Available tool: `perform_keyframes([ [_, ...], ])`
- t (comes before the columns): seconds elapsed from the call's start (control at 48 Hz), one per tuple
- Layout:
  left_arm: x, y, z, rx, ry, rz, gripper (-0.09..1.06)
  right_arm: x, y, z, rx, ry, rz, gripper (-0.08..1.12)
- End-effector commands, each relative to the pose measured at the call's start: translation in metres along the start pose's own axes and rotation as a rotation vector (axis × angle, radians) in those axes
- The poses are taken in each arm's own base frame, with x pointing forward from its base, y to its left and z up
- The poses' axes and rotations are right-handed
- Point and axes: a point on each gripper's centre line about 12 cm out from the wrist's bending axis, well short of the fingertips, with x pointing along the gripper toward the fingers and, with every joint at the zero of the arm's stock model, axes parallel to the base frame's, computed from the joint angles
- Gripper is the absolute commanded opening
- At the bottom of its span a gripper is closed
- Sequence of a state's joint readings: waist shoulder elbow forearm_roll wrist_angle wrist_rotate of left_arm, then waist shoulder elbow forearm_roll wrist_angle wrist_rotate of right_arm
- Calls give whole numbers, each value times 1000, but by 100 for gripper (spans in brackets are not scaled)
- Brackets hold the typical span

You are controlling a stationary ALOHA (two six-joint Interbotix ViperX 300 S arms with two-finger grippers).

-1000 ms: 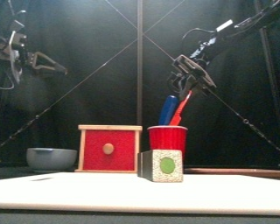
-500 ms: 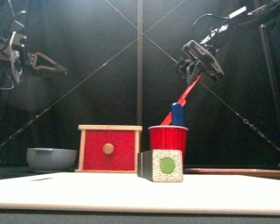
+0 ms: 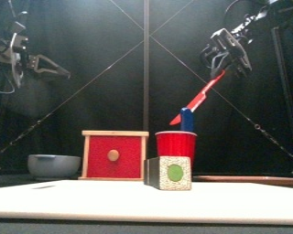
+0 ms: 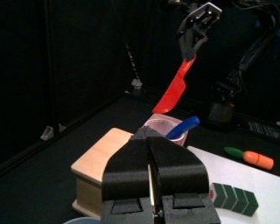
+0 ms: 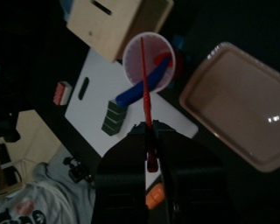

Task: Place sushi on board then cut the sushi with the knife then place the pieces on the plate
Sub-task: Grasp knife edge with left hand

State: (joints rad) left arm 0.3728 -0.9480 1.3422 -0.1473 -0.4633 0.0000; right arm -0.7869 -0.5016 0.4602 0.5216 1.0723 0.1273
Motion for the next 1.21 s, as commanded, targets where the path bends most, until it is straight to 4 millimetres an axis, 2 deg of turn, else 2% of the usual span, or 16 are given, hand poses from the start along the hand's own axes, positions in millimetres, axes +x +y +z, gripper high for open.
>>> perform_keyframes([
  [0.021,5,-2,11,11,-27,-9,6,-8,16,-6,-63,-70,87,37],
  [0.146,7,-7,18,31,-31,-30,7,2,26,-18,-175,-90,136,37],
  [0.312,16,-25,18,86,44,-123,7,18,40,-35,-360,-167,176,37],
  [0.458,26,-33,16,88,82,-153,8,32,41,-47,-431,-237,188,37],
  [0.604,34,-39,15,89,105,-169,16,45,43,-61,-499,-290,188,36],
  [0.854,35,-55,19,78,93,-236,42,60,61,-94,-798,-359,192,36],
  [1.104,33,-79,18,55,101,-332,85,61,75,-97,-911,-454,215,35],
  [1.208,36,-85,15,35,124,-347,98,64,79,-96,-918,-471,224,35],
])
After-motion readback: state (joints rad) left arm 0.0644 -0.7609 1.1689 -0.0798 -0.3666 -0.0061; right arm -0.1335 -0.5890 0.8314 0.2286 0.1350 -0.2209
